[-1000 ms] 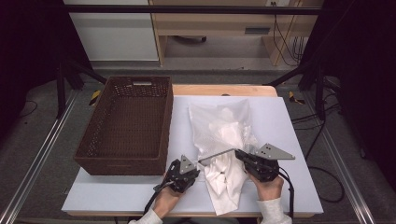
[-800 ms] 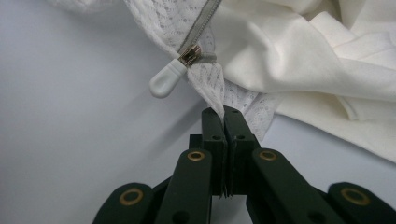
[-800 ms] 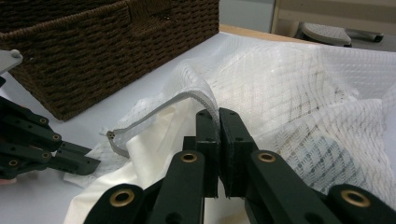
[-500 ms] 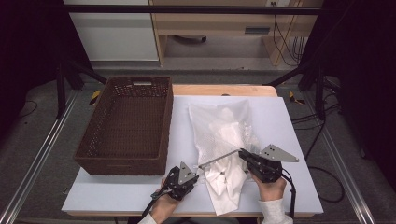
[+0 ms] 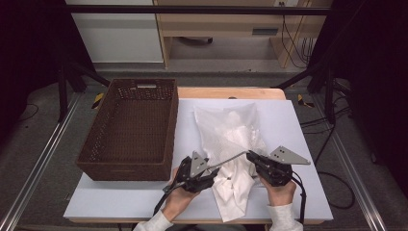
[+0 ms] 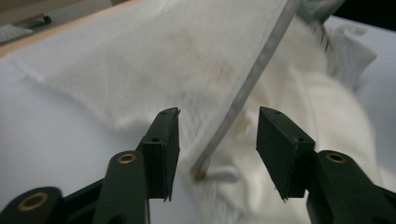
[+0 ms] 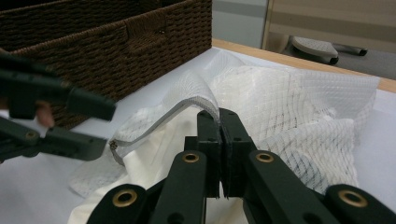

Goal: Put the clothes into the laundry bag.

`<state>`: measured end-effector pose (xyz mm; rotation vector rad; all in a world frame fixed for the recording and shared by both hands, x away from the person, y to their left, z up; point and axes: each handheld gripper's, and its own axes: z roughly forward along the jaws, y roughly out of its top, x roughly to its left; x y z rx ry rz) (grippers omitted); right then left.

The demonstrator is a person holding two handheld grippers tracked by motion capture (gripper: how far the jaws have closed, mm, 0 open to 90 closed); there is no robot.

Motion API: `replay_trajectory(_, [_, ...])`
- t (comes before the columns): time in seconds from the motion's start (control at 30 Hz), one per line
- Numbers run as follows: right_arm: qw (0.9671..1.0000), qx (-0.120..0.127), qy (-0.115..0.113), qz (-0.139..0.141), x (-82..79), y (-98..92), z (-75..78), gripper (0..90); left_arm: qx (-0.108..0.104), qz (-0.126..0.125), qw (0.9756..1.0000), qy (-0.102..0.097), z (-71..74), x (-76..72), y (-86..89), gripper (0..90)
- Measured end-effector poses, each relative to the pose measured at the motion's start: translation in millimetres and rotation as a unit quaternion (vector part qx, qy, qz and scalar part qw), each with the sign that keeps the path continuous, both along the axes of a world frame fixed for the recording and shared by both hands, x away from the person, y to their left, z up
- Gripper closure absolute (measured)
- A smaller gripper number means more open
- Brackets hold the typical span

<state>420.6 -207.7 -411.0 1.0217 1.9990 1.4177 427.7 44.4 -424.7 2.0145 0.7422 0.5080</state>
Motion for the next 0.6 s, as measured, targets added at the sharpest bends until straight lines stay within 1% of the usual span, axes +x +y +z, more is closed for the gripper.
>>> replay_trajectory(0.07, [1.0000,0.000,0.001,0.000,0.2,0.7,0.0,88.4,0.008,-0.015,0.9998,-0.011,6.7,6.7,-16.6,44.9])
replay_trajectory(0.13, [1.0000,0.000,0.001,0.001,0.6,1.0,-0.1,88.3,0.021,-0.022,0.9994,-0.018,9.6,13.0,-32.3,44.2])
replay_trajectory(0.2, [1.0000,0.001,0.003,0.003,0.8,0.9,-0.1,88.3,0.028,-0.027,0.9990,-0.021,9.7,18.5,-44.8,45.1])
replay_trajectory(0.23, [1.0000,-0.001,0.004,0.003,0.6,0.9,-0.2,88.2,0.032,-0.026,0.9990,-0.019,9.5,20.6,-49.4,47.3])
replay_trajectory(0.27, [1.0000,-0.002,0.004,0.003,0.6,0.8,-0.3,88.2,0.031,-0.028,0.9990,-0.017,9.5,21.8,-53.1,48.4])
replay_trajectory(0.3, [1.0000,-0.003,0.005,0.003,0.6,1.0,-0.3,88.1,0.035,-0.028,0.9987,-0.024,10.4,22.0,-55.0,51.4])
replay_trajectory(0.33, [1.0000,-0.004,0.006,0.003,0.7,0.9,-0.4,88.1,0.036,-0.028,0.9986,-0.029,11.3,22.2,-56.1,56.5])
replay_trajectory(0.43, [0.9999,-0.005,0.009,0.005,1.3,0.7,-0.7,87.8,0.025,-0.037,0.9987,-0.025,16.5,24.0,-53.8,74.5])
replay_trajectory(0.5, [0.9999,-0.006,0.011,0.006,1.3,0.9,-1.2,87.4,0.017,-0.045,0.9986,-0.023,20.3,23.3,-49.9,82.2])
replay_trajectory(0.53, [0.9999,-0.006,0.011,0.007,1.5,1.2,-1.4,86.9,0.015,-0.045,0.9986,-0.023,21.4,22.8,-49.0,85.6])
replay_trajectory(0.6, [0.9999,-0.008,0.013,0.007,1.6,2.3,-2.0,85.0,0.012,-0.047,0.9987,-0.019,23.9,22.0,-47.4,87.0])
